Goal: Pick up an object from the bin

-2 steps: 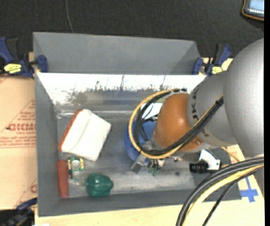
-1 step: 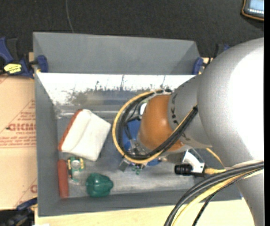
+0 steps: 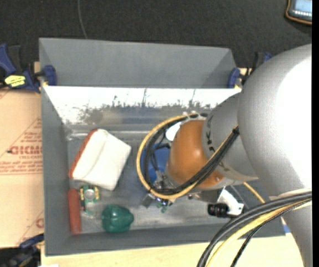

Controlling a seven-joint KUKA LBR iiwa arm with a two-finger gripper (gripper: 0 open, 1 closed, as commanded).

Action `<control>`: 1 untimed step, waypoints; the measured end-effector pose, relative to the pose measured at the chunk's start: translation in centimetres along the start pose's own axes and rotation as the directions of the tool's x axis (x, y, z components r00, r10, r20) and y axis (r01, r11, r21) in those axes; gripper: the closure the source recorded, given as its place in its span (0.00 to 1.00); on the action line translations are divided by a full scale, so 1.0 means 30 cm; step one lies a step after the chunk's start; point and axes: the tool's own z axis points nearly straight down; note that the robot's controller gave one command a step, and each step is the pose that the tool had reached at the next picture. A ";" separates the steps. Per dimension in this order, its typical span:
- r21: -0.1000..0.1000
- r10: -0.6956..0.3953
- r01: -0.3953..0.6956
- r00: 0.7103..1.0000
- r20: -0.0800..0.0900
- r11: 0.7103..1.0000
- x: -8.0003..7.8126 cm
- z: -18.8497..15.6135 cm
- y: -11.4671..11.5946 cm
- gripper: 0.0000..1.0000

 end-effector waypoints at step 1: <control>0.003 -0.078 0.078 0.997 -0.002 0.997 0.017 -0.081 0.025 1.00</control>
Offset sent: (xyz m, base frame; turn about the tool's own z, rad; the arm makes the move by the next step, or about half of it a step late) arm -0.0039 0.0744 0.0052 -0.3598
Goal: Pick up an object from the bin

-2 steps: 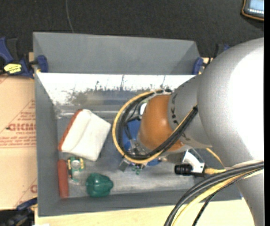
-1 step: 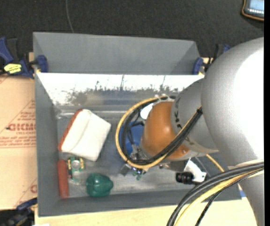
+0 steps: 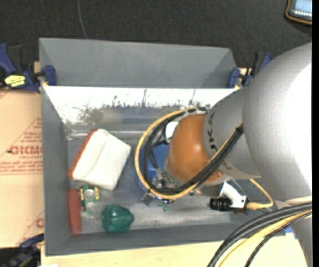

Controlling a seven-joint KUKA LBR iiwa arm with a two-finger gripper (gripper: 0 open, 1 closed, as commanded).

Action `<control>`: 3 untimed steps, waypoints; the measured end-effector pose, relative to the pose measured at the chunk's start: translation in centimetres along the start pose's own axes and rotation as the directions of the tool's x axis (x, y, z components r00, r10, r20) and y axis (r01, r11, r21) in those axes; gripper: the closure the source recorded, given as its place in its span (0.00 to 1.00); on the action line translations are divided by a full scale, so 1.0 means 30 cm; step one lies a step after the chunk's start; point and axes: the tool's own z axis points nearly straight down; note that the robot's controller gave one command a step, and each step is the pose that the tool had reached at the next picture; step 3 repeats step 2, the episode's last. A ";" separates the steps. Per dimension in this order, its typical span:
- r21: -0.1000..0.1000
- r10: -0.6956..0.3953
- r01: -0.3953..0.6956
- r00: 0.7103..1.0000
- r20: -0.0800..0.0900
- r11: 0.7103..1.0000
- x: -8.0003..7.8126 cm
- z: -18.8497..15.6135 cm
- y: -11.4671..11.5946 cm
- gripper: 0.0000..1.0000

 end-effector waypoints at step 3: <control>-0.014 0.101 -0.101 0.995 0.008 0.995 0.001 0.076 0.172 1.00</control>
Offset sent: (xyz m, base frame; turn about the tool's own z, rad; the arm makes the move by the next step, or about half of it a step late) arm 0.0258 0.0397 -0.0299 0.1063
